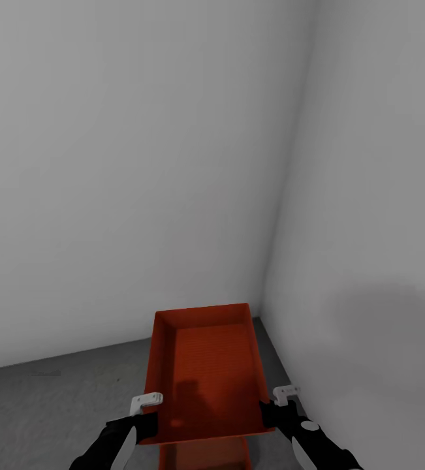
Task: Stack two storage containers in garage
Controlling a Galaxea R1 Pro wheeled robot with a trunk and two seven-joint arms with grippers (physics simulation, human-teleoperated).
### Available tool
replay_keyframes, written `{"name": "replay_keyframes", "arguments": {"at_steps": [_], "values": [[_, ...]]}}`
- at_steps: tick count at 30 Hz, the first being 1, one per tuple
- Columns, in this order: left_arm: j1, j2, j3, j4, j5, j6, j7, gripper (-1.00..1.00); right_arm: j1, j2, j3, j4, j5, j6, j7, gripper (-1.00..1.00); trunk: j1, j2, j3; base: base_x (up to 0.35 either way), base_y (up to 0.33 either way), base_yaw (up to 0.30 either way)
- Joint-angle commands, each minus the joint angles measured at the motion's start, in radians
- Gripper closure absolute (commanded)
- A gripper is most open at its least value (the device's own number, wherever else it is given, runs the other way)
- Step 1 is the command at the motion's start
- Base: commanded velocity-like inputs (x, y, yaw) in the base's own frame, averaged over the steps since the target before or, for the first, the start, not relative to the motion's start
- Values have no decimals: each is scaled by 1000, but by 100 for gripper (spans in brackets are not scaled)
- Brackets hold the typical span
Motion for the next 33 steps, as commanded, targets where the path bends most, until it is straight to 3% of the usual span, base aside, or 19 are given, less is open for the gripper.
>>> {"name": "replay_keyframes", "arguments": {"at_steps": [1, 33], "values": [[-1, 21, 6, -37, -23, -28, 28, 100, 0, -1, 30, 4, -11, -4, 32, 100, 0, -2, -2, 0, 111, -129], [0, 16, 6, -37, -20, -29, 28, 100, 0, 0, 30, 4, -11, -4, 32, 100, 0, -2, -2, -31, 7, -8]]}}
